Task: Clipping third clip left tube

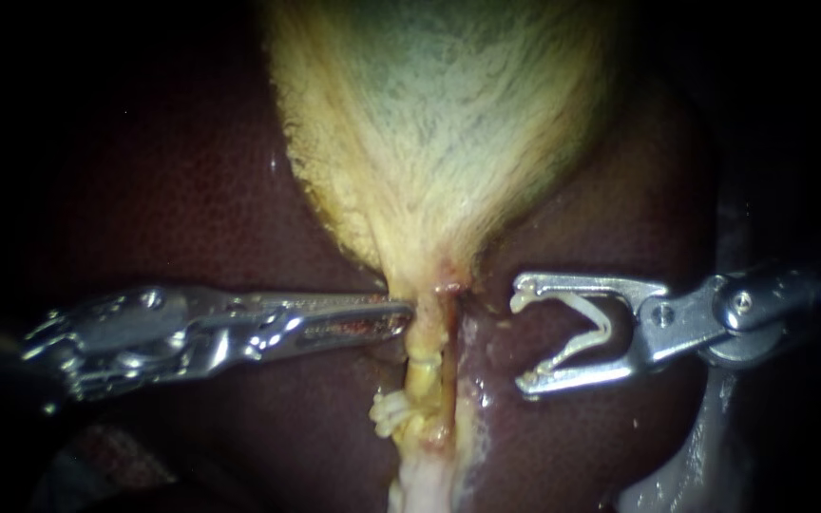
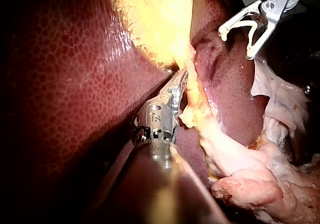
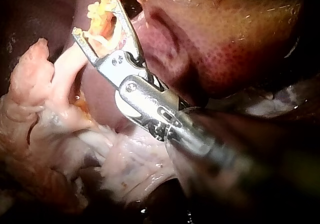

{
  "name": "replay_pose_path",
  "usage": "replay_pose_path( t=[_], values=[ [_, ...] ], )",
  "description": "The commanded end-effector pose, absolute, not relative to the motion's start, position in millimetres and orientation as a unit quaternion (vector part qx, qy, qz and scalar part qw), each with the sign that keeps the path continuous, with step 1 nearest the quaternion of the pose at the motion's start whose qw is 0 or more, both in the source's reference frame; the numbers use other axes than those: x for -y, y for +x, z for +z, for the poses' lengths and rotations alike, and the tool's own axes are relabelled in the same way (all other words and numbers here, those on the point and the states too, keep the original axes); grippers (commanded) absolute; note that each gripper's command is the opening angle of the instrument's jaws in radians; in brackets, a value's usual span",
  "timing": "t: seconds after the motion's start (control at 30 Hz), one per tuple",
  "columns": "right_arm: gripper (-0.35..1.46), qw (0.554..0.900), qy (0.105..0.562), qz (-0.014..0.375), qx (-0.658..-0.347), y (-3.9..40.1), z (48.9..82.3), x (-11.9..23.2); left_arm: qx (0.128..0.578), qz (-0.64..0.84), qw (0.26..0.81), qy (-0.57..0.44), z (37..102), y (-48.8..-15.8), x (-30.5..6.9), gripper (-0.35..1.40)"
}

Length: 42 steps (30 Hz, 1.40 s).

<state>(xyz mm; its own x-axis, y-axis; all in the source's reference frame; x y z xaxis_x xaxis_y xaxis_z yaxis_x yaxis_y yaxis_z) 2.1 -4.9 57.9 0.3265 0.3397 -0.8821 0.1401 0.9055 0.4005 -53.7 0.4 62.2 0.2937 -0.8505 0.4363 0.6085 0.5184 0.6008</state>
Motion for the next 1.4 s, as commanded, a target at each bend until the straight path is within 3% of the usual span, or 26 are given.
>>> replay_pose_path(
  t=[0.03, 0.33, 0.6, 0.9, 1.13, 1.4],
  values=[
    [0.60, 0.787, 0.208, 0.063, -0.577, 2.1, 57.9, 4.9, 0.372, -0.463, 0.788, 0.163, 62.2, -53.7, -0.4, -0.33],
    [0.60, 0.785, 0.210, 0.053, -0.580, 4.2, 58.9, 6.2, 0.372, -0.462, 0.788, 0.163, 61.1, -50.7, -0.9, -0.33],
    [0.58, 0.777, 0.274, 0.130, -0.552, 9.1, 62.0, 8.9, 0.369, -0.467, 0.789, 0.155, 59.8, -47.8, -1.6, -0.33],
    [0.54, 0.768, 0.312, 0.176, -0.531, 11.8, 67.7, 9.9, 0.368, -0.469, 0.788, 0.155, 58.3, -47.7, -1.5, -0.33],
    [0.54, 0.784, 0.308, 0.175, -0.510, 11.7, 72.1, 9.4, 0.370, -0.471, 0.786, 0.153, 57.2, -48.0, -1.1, -0.33],
    [0.54, 0.786, 0.305, 0.175, -0.508, 13.7, 73.2, 10.3, 0.371, -0.473, 0.785, 0.152, 57.0, -48.6, -1.1, -0.33]
  ],
)
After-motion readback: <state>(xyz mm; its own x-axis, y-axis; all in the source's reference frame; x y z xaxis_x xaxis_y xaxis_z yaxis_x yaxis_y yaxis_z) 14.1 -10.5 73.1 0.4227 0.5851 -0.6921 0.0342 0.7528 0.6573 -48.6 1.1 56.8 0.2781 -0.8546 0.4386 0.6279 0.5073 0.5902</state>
